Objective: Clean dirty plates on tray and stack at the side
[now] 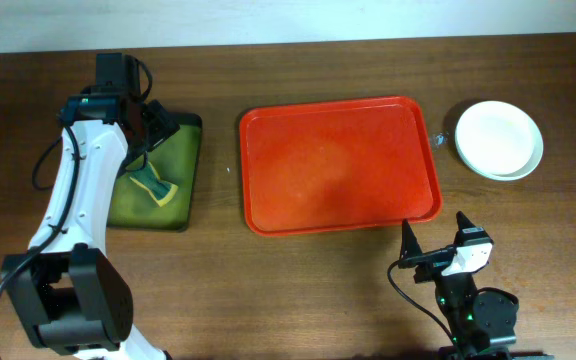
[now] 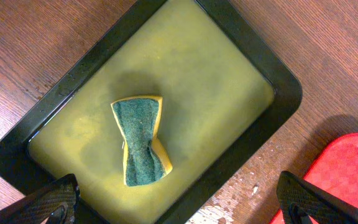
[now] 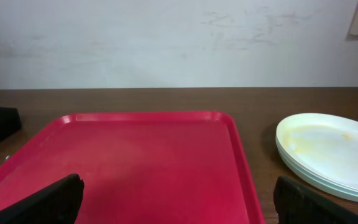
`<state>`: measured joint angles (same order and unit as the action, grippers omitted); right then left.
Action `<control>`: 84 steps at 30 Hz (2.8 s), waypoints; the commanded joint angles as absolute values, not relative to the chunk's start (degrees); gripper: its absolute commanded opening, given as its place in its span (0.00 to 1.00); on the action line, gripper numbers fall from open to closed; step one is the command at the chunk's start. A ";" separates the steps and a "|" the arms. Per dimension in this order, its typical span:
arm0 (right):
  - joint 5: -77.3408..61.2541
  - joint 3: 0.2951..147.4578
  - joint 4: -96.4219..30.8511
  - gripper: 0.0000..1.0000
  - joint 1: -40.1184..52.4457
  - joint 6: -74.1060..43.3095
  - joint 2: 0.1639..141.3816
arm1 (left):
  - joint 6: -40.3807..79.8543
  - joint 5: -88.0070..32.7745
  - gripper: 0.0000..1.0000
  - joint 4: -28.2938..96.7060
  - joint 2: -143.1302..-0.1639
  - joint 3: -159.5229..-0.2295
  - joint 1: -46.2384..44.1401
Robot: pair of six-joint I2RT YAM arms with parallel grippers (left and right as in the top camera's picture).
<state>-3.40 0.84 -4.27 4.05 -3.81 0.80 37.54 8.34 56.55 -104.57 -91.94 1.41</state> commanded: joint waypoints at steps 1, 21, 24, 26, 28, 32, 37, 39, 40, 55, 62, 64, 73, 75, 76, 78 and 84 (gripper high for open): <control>-2.72 0.32 -4.32 0.98 3.73 -3.27 0.19 | 37.30 8.36 0.99 56.66 -104.66 -92.18 1.28; -2.72 0.32 -4.32 0.98 3.73 -3.25 0.19 | 35.14 10.26 1.00 61.54 -89.17 -91.79 1.43; -2.72 0.32 -4.29 0.98 3.73 -3.25 0.19 | 35.14 15.97 1.00 61.76 -79.18 -83.92 1.41; -2.72 0.32 -4.29 0.98 3.73 -3.25 0.19 | 35.14 16.08 0.99 54.54 -69.69 -71.90 1.41; -2.72 0.32 -4.29 0.98 3.73 -3.27 0.19 | 35.16 15.84 0.99 46.81 -56.49 -55.75 1.41; -2.72 0.32 -4.29 0.98 3.73 -3.27 0.19 | 35.14 16.80 0.99 44.51 -30.02 -33.93 1.39; -2.72 0.32 -4.29 0.98 3.73 -3.27 0.21 | 27.29 9.82 0.99 40.16 -5.54 -20.38 1.41; -2.72 0.32 -4.29 0.98 3.73 -3.27 0.21 | 17.45 3.97 0.99 32.69 -0.38 -15.90 1.41; -2.72 0.32 -4.29 0.98 3.73 -3.27 0.21 | 12.10 0.69 1.00 28.32 -0.32 -14.24 1.41; -2.72 0.32 -4.32 0.98 3.73 -3.27 0.21 | 0.89 -0.80 0.99 4.80 -0.23 -0.51 0.80; -2.72 0.32 -4.29 0.98 3.73 -3.27 0.21 | 0.12 0.25 0.99 5.02 -0.25 -0.51 0.82; -2.72 0.32 -4.29 0.98 3.73 -3.25 0.21 | 0.14 -0.03 0.99 5.04 -0.25 -0.51 0.82; -2.72 0.32 -4.32 0.98 3.73 -3.25 0.21 | -2.13 0.23 0.99 4.95 -0.23 -0.51 0.89; -2.72 0.32 -4.29 0.98 3.73 -3.25 0.21 | -3.31 0.21 0.99 4.80 -0.23 -0.51 0.91; -2.72 0.32 -4.29 0.98 3.73 -3.25 0.21 | -3.31 0.19 0.99 4.80 -0.23 -0.51 0.91; -2.72 0.32 -4.29 0.98 3.73 -3.27 0.21 | -3.31 0.19 0.99 4.80 -0.23 -0.51 0.91; -2.72 0.32 -4.29 0.98 3.73 -3.25 0.21 | -3.31 0.19 0.99 4.80 -0.27 -0.51 0.91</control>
<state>-2.98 0.82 -4.27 4.05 -3.16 0.58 -2.22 -0.21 4.73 -0.62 -0.84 1.08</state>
